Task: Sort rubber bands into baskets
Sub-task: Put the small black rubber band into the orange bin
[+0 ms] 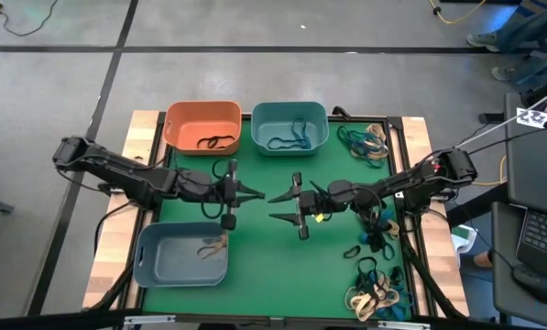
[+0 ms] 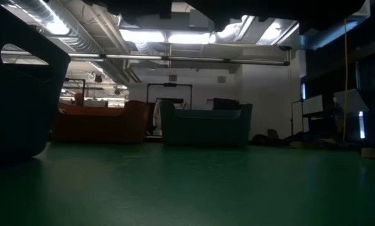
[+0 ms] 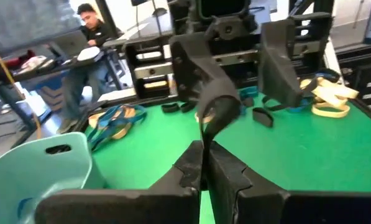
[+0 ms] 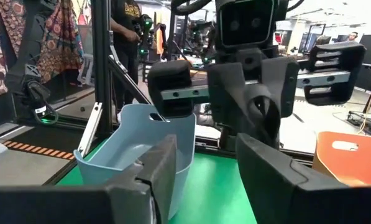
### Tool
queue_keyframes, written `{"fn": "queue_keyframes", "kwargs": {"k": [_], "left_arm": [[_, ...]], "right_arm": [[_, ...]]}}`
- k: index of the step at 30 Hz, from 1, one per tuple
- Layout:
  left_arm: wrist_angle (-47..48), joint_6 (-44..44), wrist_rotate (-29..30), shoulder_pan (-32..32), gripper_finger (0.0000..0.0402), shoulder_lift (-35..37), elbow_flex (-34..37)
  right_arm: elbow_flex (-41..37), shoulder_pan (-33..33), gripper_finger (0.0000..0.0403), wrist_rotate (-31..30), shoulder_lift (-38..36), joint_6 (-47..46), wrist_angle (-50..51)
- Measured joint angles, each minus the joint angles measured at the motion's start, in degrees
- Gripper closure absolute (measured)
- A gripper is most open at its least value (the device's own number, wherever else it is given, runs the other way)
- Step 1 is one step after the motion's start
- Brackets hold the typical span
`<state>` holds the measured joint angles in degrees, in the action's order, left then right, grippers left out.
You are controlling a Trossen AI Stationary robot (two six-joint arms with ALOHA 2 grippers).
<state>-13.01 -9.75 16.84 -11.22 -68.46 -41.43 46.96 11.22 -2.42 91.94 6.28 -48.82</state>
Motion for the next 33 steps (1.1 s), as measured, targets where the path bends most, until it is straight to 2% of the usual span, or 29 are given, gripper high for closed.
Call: {"fn": "queue_keyframes", "kwargs": {"k": [7, 13, 16, 21, 27, 33], "left_arm": [[8.75, 0.72, 6.51, 0.0, 0.0397, 5.22, 0.0], [20.19, 3.82, 19.51, 1.63, 0.0391, 12.79, 0.0], [24.55, 6.33, 23.57, 4.69, 0.0394, 15.96, 0.0], [30.64, 9.59, 24.37, 13.29, 0.0396, 17.35, 0.0], [35.32, 11.26, 24.37, 25.0, 0.0383, 15.16, 0.0], [35.62, 11.62, 24.19, 31.54, 0.0366, 12.7, 0.0]], "right_arm": [[0.0, 0.0, 0.0237, -1.07, 0.0, 0.0, 0.97], [0.0, 0.0, 0.0237, -1.11, 0.0, 0.0, 1.95], [0.0, 0.0, 0.0237, -1.95, 0.0, 0.0, 2.61], [0.0, 0.0, 0.0237, -4.6, 0.0, 0.02, 3.42], [0.02, 0.0, 0.0237, -6.23, 0.0, 0.02, 5.28], [0.02, 0.0, 0.0237, -7.34, 0.0, 0.02, 6.14]]}}
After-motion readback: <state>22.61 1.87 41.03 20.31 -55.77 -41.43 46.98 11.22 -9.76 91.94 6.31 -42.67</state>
